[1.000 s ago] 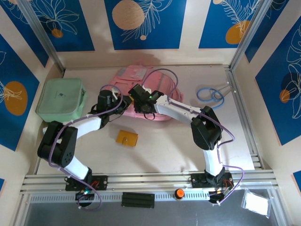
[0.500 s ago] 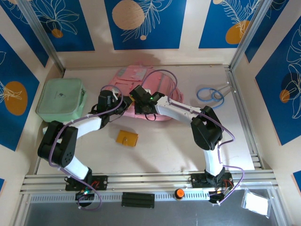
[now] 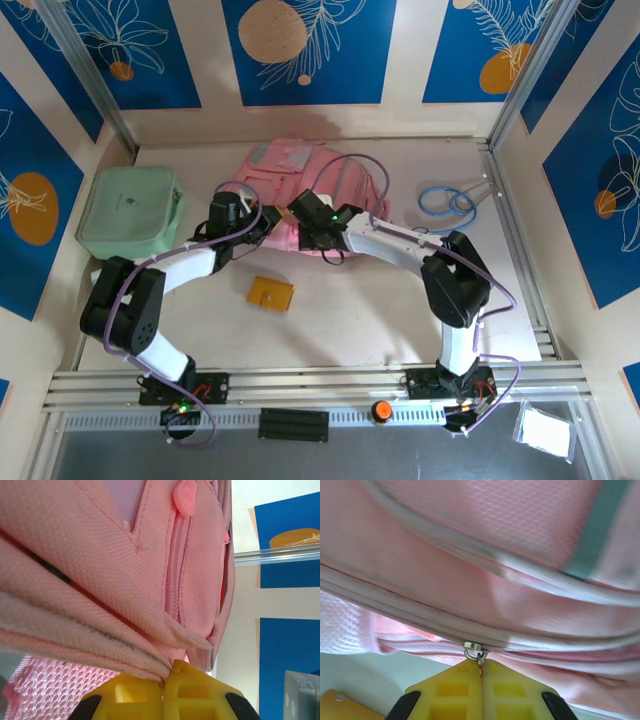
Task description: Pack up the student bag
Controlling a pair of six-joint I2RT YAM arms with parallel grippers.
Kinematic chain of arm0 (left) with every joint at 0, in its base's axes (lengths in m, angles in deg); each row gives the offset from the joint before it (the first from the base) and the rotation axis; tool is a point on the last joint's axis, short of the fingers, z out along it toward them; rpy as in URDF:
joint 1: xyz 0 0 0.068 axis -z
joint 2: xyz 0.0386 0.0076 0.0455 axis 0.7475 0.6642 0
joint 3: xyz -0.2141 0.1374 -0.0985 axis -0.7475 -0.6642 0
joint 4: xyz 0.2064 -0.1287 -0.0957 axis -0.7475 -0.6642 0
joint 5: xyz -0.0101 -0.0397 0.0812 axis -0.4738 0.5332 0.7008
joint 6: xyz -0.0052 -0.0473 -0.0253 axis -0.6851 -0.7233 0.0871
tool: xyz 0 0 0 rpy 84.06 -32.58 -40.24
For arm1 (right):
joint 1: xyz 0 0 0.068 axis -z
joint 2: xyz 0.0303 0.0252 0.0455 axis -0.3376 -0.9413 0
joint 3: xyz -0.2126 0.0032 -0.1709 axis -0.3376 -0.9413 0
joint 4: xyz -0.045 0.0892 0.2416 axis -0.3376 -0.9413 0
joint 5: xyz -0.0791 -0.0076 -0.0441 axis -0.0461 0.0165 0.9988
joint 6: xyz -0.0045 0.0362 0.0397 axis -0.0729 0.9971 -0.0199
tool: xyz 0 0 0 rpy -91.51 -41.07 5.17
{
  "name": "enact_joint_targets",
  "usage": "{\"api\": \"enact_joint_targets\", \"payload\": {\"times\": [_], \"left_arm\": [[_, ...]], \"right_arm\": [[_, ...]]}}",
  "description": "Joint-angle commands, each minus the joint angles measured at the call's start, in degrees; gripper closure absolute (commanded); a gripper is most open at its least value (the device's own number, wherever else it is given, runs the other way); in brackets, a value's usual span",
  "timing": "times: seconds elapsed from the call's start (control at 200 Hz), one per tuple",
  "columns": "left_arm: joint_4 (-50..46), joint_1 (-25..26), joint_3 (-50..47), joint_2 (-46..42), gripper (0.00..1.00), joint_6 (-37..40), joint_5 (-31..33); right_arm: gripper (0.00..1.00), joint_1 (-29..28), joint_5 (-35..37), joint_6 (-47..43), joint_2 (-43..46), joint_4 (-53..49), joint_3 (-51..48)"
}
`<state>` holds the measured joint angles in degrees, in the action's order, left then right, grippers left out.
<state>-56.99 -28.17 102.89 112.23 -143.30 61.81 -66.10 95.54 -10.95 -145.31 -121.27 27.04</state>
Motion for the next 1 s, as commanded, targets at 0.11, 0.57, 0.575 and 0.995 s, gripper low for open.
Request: {"api": "enact_joint_targets", "payload": {"times": [0.11,0.57,0.575,0.995], "left_arm": [[3.7,-1.1,0.9,0.4,1.0,1.7,-0.3],[3.5,-1.1,2.0,1.1,1.0,1.8,-1.0],[3.5,-1.1,2.0,1.1,1.0,1.8,-1.0],[2.3,-2.5,2.3,1.9,1.0,3.2,-0.4]], "right_arm": [[1.0,4.7,1.9,-3.5,5.4,-1.7,-7.8],[0.79,5.1,-2.2,-6.6,0.3,-2.7,-2.8],[0.79,5.1,-2.2,-6.6,0.2,-2.7,-2.8],[1.0,7.1,4.0,-5.3,7.3,-2.2,-9.0]]}}
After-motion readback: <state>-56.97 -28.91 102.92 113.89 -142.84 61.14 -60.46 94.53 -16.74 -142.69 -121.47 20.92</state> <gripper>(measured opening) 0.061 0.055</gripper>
